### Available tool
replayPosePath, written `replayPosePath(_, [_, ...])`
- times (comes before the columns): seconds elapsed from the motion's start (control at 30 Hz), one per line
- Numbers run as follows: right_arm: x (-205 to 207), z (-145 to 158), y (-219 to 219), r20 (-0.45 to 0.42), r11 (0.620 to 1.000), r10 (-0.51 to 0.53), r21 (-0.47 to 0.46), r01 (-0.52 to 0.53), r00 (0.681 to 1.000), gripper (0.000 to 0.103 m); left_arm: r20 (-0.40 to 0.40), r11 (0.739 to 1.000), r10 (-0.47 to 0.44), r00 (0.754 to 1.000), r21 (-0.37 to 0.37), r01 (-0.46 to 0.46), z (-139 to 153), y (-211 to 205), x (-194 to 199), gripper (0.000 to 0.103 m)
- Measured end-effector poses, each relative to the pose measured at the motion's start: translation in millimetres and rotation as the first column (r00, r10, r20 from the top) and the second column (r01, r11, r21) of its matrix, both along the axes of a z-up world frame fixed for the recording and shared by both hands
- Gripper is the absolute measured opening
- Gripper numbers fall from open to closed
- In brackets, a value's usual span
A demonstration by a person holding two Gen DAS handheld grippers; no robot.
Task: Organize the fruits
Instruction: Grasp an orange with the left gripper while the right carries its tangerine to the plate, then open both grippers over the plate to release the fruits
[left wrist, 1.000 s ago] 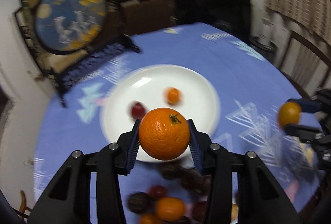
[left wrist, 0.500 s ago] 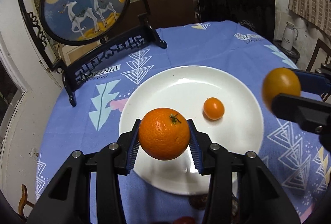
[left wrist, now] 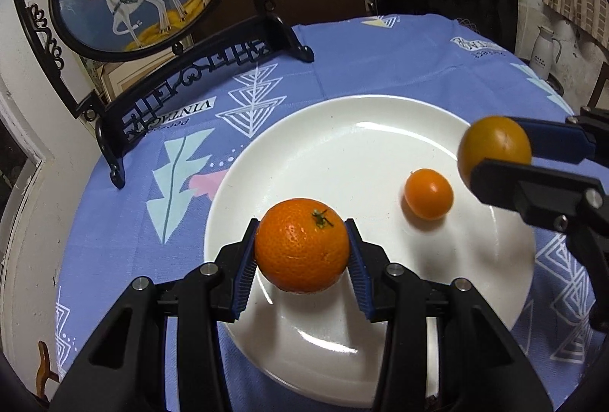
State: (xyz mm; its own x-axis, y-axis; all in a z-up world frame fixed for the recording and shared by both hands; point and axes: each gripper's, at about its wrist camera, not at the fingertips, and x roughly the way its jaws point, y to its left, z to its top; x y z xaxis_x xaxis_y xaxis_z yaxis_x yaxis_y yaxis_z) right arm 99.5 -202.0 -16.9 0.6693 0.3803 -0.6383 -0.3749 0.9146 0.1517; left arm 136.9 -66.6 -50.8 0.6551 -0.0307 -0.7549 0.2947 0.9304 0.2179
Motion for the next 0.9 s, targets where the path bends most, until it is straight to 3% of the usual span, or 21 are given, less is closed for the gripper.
replayPosePath(0.2, [13,-6,5,-0.014,1.0,-0.009,-0.01,0.009,1.0,0.038,-0.002,1.0,0.007,1.0,0.005,-0.007,-4,-1,4,0.044])
replayPosePath(0.23, [15,-6,4,-0.008,1.0,-0.026,-0.014,0.026,1.0,0.038,0.003,1.0,0.011,1.0,0.005,-0.011,-3,-1,5,0.048])
replayPosePath(0.27, [16,-5,3,-0.005,0.999,-0.033,-0.009,0.033,0.999,0.041,0.017,1.0,0.021,1.0,0.007,-0.021,-2,0,4,0.061])
replayPosePath(0.3, [17,-3,1,-0.001,0.999,-0.038,0.005,0.038,0.999,0.049,0.034,1.0,0.028,0.999,0.006,-0.028,0,2,3,0.069])
replayPosePath(0.37, [13,1,-4,0.022,0.998,-0.065,0.018,0.065,0.998,0.059,0.06,1.0,0.029,0.998,0.006,-0.029,4,4,0,0.07])
replayPosePath(0.57, [-3,2,-14,0.004,0.998,-0.068,0.017,0.068,0.998,0.059,0.057,0.999,0.045,0.997,-0.002,-0.045,7,13,-9,0.071])
replayPosePath(0.7, [-32,4,-20,-0.01,0.998,-0.058,0.011,0.059,0.998,0.068,0.058,0.998,0.059,0.997,-0.016,-0.058,12,25,-26,0.076])
replayPosePath(0.9, [-113,6,-22,-0.001,0.998,0.025,-0.052,-0.025,1.0,0.073,0.103,0.999,0.053,0.993,-0.01,-0.052,28,49,-73,0.081])
